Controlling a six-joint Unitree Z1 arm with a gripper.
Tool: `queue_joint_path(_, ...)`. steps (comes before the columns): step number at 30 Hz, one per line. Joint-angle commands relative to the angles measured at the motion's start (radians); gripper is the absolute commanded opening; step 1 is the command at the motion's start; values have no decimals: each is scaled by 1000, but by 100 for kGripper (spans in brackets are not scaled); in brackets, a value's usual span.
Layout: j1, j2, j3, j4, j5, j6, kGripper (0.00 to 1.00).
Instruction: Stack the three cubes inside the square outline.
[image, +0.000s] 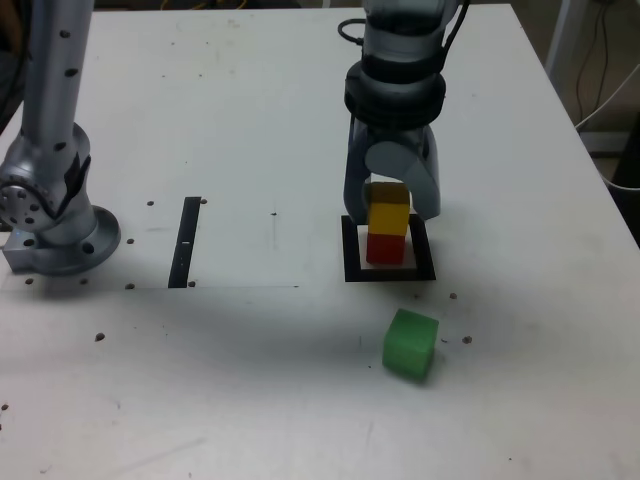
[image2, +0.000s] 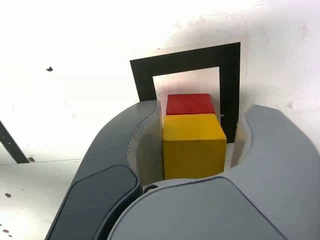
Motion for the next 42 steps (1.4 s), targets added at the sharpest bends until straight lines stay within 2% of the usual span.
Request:
queue_joint_path(1, 1, 0, 8, -4, 11, -12, 90)
queue_joint_path(5, 1, -13, 15, 3, 24, -26, 99)
queue_joint_path(17, 1, -32, 14, 19, 18, -28, 100)
queue_joint_path(26, -36, -113, -43, 141, -9, -28, 100)
queue_joint_path(31, -97, -164, -75, 197, -8, -44, 100)
queue_joint_path(35, -186, -179, -122, 223, -1, -78, 100)
queue_joint_path(42, -355, -100, -211, 225, 8, -137, 100)
